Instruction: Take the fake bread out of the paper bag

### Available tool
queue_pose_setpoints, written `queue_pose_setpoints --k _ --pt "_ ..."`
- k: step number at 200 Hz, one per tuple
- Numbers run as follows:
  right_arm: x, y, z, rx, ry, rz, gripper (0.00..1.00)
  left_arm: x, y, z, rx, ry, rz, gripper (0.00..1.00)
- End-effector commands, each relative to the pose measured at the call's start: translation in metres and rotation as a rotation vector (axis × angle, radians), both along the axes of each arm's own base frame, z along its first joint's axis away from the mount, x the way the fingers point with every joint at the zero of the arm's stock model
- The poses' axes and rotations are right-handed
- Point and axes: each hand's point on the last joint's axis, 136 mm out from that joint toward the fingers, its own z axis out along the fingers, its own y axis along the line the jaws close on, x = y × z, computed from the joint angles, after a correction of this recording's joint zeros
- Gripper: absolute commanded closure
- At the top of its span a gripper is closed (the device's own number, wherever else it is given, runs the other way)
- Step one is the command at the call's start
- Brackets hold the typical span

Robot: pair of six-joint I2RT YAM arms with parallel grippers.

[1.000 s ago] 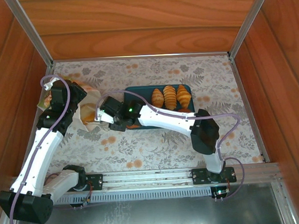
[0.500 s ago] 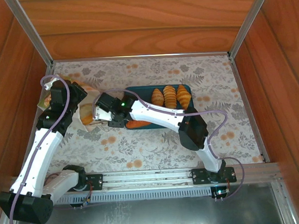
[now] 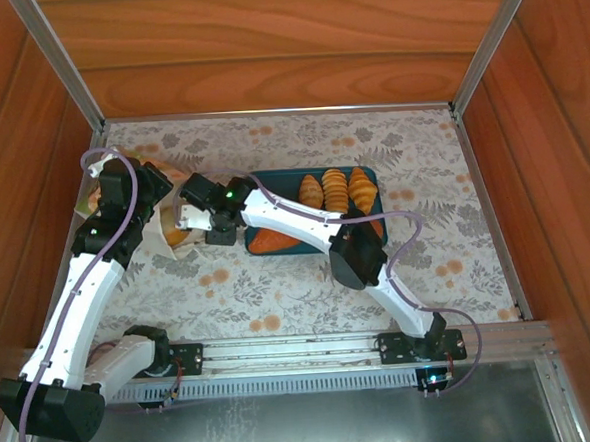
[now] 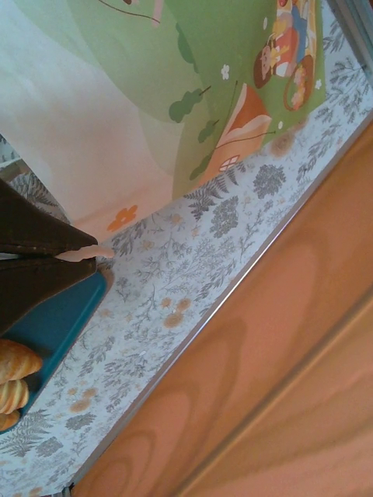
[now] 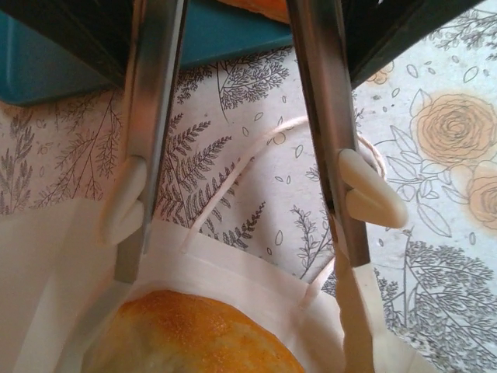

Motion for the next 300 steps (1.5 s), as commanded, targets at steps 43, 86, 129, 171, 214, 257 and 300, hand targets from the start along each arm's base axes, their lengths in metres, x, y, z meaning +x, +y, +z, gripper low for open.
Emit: queue_pose_setpoints --k 43,86,129,171,214,257,300 --pt "0.003 -0.002 0.035 0.074 -0.034 -0.016 0.66 -0.005 0.007 0.02 0.009 -0.056 0.015 1.0" --pt "0.004 -0.009 0.057 0.111 -0.105 -0.044 0.68 -0.004 0.008 0.019 0.014 -0.052 0.019 1.0" --pt "0.001 -0.016 0.066 0.126 -0.131 -0.065 0.66 -0.003 0.008 0.017 0.016 -0.045 0.022 1.0" --pt "-0.001 -0.02 0.064 0.118 -0.137 -0.068 0.66 -0.001 0.006 0.017 0.014 -0.042 0.017 1.0" --pt "-0.002 -0.021 0.066 0.114 -0.142 -0.066 0.65 -0.001 0.008 0.016 0.018 -0.041 0.028 1.0" --pt "-0.001 -0.021 0.07 0.129 -0.146 -0.079 0.65 0.0 0.007 0.016 0.012 -0.037 0.021 1.0" --pt "-0.002 -0.022 0.073 0.137 -0.148 -0.079 0.64 -0.001 0.008 0.018 0.012 -0.044 0.027 1.0"
